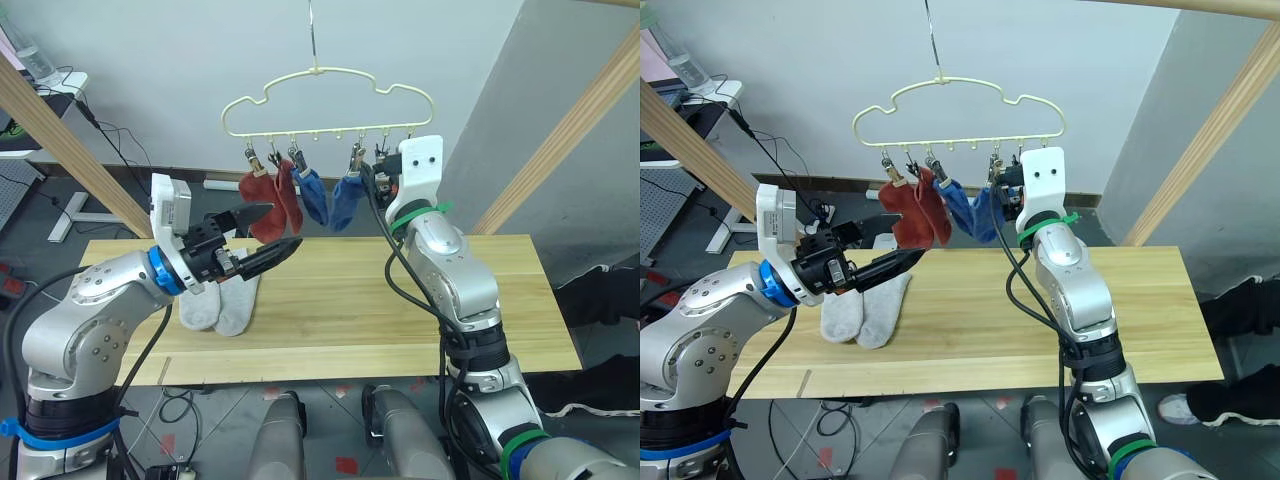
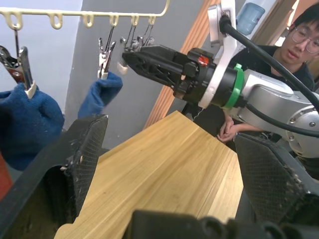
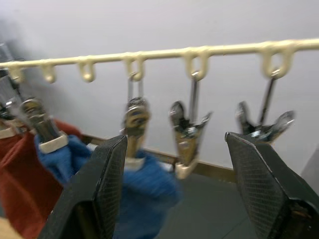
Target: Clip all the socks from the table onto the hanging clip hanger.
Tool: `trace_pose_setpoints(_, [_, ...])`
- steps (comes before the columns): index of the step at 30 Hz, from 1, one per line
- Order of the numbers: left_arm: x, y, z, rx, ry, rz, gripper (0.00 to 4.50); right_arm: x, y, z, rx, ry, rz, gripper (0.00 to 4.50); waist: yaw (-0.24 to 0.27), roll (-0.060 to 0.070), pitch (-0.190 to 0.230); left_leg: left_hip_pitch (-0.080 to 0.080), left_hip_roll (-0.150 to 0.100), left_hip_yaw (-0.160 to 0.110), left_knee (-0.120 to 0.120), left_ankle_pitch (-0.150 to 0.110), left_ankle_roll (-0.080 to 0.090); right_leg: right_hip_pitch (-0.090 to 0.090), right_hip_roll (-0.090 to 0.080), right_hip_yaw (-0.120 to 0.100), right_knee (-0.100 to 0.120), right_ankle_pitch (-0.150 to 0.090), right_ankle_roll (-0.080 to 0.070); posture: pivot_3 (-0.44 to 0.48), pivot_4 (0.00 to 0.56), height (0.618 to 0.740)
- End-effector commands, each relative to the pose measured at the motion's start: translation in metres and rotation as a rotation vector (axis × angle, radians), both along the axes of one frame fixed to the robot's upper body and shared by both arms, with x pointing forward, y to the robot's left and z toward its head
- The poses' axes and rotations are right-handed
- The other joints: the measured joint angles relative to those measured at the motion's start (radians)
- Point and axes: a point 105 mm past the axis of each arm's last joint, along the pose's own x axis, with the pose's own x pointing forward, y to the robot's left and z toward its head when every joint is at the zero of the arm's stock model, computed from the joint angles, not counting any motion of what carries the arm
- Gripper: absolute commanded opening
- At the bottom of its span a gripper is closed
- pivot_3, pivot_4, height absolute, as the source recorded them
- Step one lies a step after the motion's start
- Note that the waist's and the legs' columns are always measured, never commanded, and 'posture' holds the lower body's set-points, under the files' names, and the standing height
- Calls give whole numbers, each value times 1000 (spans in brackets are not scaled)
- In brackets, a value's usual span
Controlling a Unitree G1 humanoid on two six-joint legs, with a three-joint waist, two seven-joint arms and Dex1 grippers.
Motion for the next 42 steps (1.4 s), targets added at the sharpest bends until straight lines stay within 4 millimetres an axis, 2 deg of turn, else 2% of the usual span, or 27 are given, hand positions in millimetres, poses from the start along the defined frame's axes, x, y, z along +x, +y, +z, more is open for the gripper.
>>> trace_pose_setpoints(1, [-4,-4,8,9,-55,-10,4500,0,-4,16,28,-59,-26,3084,0,0,0,0,0,0,0,0,0,0,0,0,0,0,0,61,291,740])
trace_pose_setpoints(4, [-3,-4,8,10,-54,-12,4500,1,-2,16,33,-57,-23,2361,0,0,0,0,0,0,0,0,0,0,0,0,0,0,0,57,291,740])
trace_pose_setpoints(7, [-3,-4,8,11,-56,-11,4500,2,0,16,37,-54,-17,1232,0,0,0,0,0,0,0,0,0,0,0,0,0,0,0,58,290,740])
trace_pose_setpoints(36, [2,-8,6,13,-71,-6,4500,14,16,20,100,-41,8,1232,0,0,0,0,0,0,0,0,0,0,0,0,0,0,0,67,278,740])
trace_pose_setpoints(42, [2,-8,6,14,-71,-5,4500,16,14,21,102,-46,-4,1232,1,0,0,0,0,0,-1,0,0,0,0,0,0,0,0,69,274,740])
